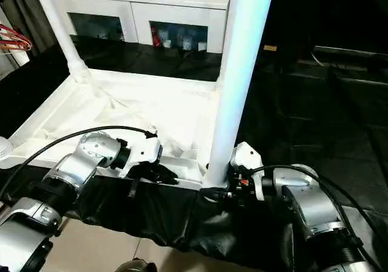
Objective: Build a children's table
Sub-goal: Rotate leg to tighten
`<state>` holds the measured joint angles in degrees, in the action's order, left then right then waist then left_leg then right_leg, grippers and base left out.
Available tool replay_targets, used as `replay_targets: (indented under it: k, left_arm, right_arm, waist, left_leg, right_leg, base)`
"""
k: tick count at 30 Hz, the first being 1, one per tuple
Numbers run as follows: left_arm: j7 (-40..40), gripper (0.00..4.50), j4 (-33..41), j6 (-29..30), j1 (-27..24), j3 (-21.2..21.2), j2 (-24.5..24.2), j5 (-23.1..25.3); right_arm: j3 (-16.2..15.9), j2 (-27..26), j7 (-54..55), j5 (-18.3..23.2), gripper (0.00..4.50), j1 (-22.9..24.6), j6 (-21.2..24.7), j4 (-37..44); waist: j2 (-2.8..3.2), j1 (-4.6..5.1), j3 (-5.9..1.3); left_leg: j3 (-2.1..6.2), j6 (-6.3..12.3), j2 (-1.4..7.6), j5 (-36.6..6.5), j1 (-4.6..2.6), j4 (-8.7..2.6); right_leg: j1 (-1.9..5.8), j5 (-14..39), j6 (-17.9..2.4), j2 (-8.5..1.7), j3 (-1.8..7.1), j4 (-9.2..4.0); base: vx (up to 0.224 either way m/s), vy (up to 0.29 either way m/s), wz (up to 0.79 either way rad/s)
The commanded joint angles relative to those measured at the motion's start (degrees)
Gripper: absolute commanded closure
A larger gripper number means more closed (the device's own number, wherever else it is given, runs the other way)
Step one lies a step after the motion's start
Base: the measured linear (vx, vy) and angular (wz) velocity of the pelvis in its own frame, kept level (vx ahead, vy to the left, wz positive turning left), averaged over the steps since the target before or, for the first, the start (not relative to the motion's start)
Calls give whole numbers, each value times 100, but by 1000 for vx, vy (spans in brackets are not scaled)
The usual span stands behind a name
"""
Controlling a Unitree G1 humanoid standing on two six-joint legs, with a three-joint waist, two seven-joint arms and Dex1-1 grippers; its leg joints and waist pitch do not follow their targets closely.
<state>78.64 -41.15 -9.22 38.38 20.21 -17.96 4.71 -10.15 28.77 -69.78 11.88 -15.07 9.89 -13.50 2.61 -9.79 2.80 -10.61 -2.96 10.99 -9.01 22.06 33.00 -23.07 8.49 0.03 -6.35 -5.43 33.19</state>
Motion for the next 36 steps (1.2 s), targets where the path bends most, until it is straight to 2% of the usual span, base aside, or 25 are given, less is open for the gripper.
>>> replay_targets:
  k: [1,6,8,10,11,13,14,15,16,17,18,20,21,23,24,27,28,30,32,36]
  left_arm:
    - [-265,450,-27,-3,253,-116,-40,-46]
    - [-350,450,4,33,215,-138,55,-56]
    - [-502,450,-12,99,217,-175,136,-62]
    - [-612,450,-27,156,226,-190,186,-47]
    - [-837,450,-67,242,249,-213,284,-8]
    - [-1159,450,-121,361,292,-245,423,48]
    - [-1247,450,-136,394,305,-256,462,62]
    - [-1378,450,-161,443,325,-269,532,80]
    - [-1378,450,-161,443,325,-269,532,80]
    - [-1492,450,-180,484,343,-276,594,100]
    - [-1840,450,-215,611,391,-286,783,176]
    - [-2128,450,-251,734,438,-305,935,224]
    - [-2316,450,-270,791,466,-313,1016,259]
    - [-2590,450,-302,872,505,-326,1144,306]
    - [-2674,450,-305,899,511,-327,1193,321]
    - [-3045,450,-326,950,510,-331,1391,408]
    - [-3063,450,-321,950,504,-327,1406,411]
    - [-3092,450,-257,931,440,-319,1466,405]
    - [-3039,450,-187,862,361,-293,1474,394]
    - [-2822,450,-72,792,252,-272,1388,305]
  right_arm:
    - [-434,-95,-496,254,156,119,68,422]
    - [-355,-191,-361,259,179,170,91,457]
    - [-213,-376,-36,266,181,141,90,334]
    - [-126,-490,164,278,181,116,97,263]
    - [35,-717,586,253,182,50,64,86]
    - [181,-967,1085,169,183,-44,28,-131]
    - [219,-1033,1216,145,183,-68,32,-183]
    - [261,-1137,1411,101,183,-104,5,-271]
    - [261,-1137,1411,101,183,-104,5,-271]
    - [293,-1230,1597,33,184,-136,-17,-356]
    - [338,-1501,2204,-226,184,-249,-112,-658]
    - [379,-1725,2796,-436,184,-373,-80,-948]
    - [432,-1867,3190,-555,184,-469,-63,-1160]
    - [555,-2111,3885,-708,184,-644,-100,-1525]
    - [625,-2211,4163,-734,184,-719,-98,-1668]
    - [708,-2503,4874,-902,184,-921,-350,-2066]
    - [699,-2524,4951,-938,149,-937,-379,-2100]
    - [725,-2643,5048,-973,114,-1015,-505,-2246]
    - [724,-2730,5044,-998,111,-1083,-590,-2340]
    - [587,-2712,4909,-1079,73,-1094,-722,-2311]
  waist:
    - [-107,9,-408]
    - [-102,-8,-412]
    - [-119,-6,-412]
    - [-108,-2,-405]
    - [-111,17,-398]
    - [-110,63,-382]
    - [-102,96,-373]
    - [-115,129,-368]
    - [-115,129,-368]
    - [-116,172,-369]
    - [-111,204,-365]
    - [-121,233,-366]
    - [-75,267,-362]
    - [-87,333,-358]
    - [-74,356,-361]
    - [-71,365,-386]
    - [-71,365,-393]
    - [-61,363,-408]
    - [-61,353,-418]
    - [-58,354,-426]
  left_leg:
    - [79,280,261,-1660,-116,-385]
    - [80,272,264,-1630,-116,-382]
    - [80,275,262,-1613,-110,-383]
    - [84,264,258,-1637,-102,-387]
    - [83,215,250,-1736,-117,-395]
    - [104,123,235,-1858,-104,-416]
    - [112,51,234,-1989,-133,-425]
    - [116,14,223,-2060,-141,-425]
    - [116,14,223,-2060,-141,-425]
    - [127,17,220,-2058,-121,-430]
    - [123,4,214,-2050,-110,-430]
    - [133,-16,200,-2059,-122,-430]
    - [130,-46,195,-2091,-133,-429]
    - [141,-101,178,-2178,-140,-432]
    - [138,-81,173,-2211,-146,-427]
    - [125,-21,185,-2096,-138,-425]
    - [120,7,182,-2028,-124,-427]
    - [109,47,187,-1902,-113,-418]
    - [95,100,185,-1776,-109,-405]
    - [91,201,183,-1632,-94,-396]
  right_leg:
    - [245,1796,-1140,-311,257,-351]
    - [246,1847,-1104,-322,257,-357]
    - [249,1822,-1116,-320,254,-354]
    - [248,1875,-1109,-323,250,-358]
    - [234,2085,-1049,-326,247,-383]
    - [246,2318,-983,-326,232,-404]
    - [217,2484,-945,-332,226,-429]
    - [220,2623,-885,-332,219,-454]
    - [220,2623,-885,-332,219,-454]
    - [238,2663,-842,-338,218,-458]
    - [223,2664,-835,-337,218,-464]
    - [228,2733,-789,-335,202,-483]
    - [201,2699,-824,-328,210,-485]
    - [208,2777,-819,-320,187,-498]
    - [205,2789,-808,-319,191,-511]
    - [210,2401,-872,-300,213,-481]
    - [225,2212,-922,-292,216,-461]
    - [231,1887,-1011,-288,229,-418]
    - [243,1610,-1097,-282,231,-389]
    - [273,1420,-1147,-282,229,-360]
  base:
    - [0,0,0]
    - [0,0,0]
    - [0,0,0]
    - [0,0,0]
    - [0,0,0]
    - [0,0,0]
    - [0,0,0]
    - [0,0,0]
    - [0,0,0]
    - [0,0,0]
    - [0,0,0]
    - [0,0,0]
    - [0,0,0]
    - [0,0,0]
    - [0,0,0]
    - [0,0,0]
    - [0,0,0]
    - [0,0,0]
    - [0,0,0]
    - [0,0,0]
